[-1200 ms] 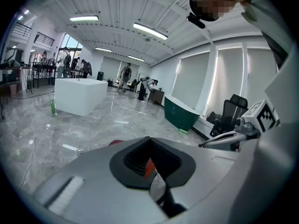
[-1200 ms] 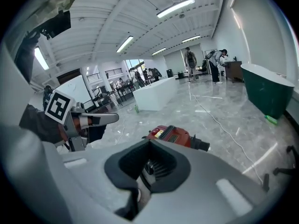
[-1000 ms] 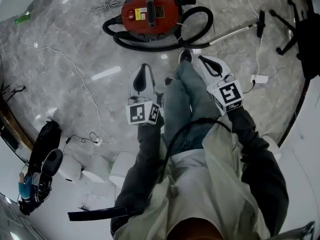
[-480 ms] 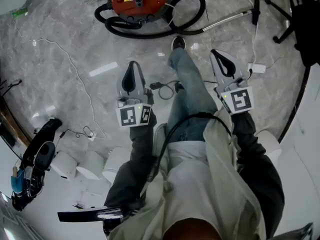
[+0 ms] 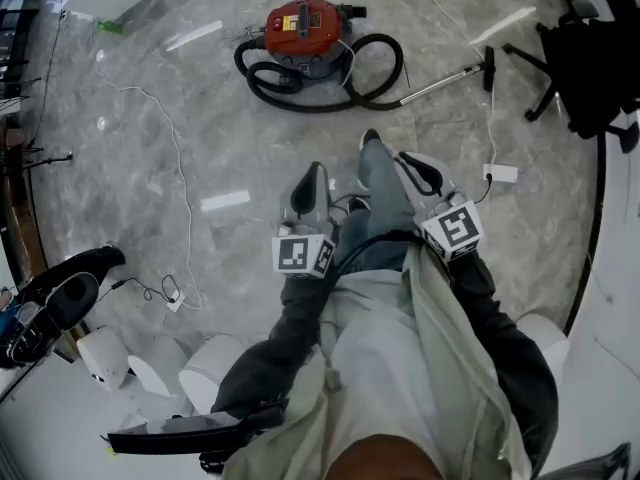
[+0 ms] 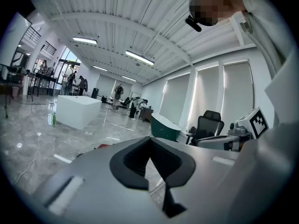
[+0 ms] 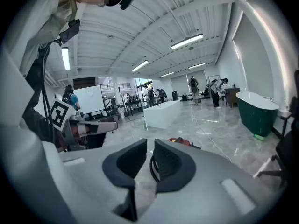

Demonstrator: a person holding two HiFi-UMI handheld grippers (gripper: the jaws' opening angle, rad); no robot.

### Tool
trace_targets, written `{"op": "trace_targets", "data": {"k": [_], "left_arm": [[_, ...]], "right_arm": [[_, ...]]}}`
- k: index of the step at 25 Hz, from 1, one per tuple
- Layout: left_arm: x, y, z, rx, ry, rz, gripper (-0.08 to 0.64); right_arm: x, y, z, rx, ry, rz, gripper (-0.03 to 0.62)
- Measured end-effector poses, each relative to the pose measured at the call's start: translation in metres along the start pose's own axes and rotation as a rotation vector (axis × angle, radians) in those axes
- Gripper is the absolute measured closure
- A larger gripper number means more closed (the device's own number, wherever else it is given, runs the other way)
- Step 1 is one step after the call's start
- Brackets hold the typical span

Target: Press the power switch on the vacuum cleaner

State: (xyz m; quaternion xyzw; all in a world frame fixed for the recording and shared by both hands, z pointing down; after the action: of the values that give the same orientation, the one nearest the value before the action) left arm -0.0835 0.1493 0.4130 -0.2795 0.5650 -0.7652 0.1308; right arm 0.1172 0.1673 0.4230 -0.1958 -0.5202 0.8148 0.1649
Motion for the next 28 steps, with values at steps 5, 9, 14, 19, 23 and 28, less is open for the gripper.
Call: {"op": "trace_targets", "data": {"k": [5, 9, 14, 19, 23, 28], "left_arm": [[-0.039, -0.002, -0.051, -0.005, -0.017, -0.002, 0.555], [-0.061, -0.003, -0.071, 0.008, -0.036, -0.001, 0.555], [-0.088, 0.001, -0.079, 0.011, -0.033, 0.009, 0.555], [-0.132, 0.011, -0.08, -0.044, -0.012, 0.04, 0.555], [-0.169, 0.008, -0.087, -0.075, 0.013, 0.043, 0.555], [-0.205, -0.007, -0.111, -0.102, 0.05, 0.047, 0.555]], "right_arm": [[0.026, 0.008, -0.057, 0.008, 0.021, -0.039, 0.532], [0.03, 0.017, -0.093, -0.06, 0.052, 0.029, 0.532], [0.027, 0.024, -0.13, -0.12, 0.044, 0.067, 0.551], [0.023, 0.015, -0.17, -0.128, 0.11, 0.081, 0.591], [0.026, 0.002, -0.198, -0.083, 0.158, 0.001, 0.591], [0.045, -0.007, -0.219, -0.061, 0.326, -0.051, 0.591]]}}
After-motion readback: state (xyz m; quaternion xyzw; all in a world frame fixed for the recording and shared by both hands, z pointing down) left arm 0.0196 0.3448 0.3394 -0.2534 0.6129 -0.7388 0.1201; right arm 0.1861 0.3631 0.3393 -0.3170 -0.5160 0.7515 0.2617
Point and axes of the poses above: the fingertips, and each gripper's own axes: z forward along the fingers, x to its left, y out of its top, the point moved 5 cm from there along -z, backward along the fingers, and after that the axes turned 6 degrees about -y, right-handed, at the moved point
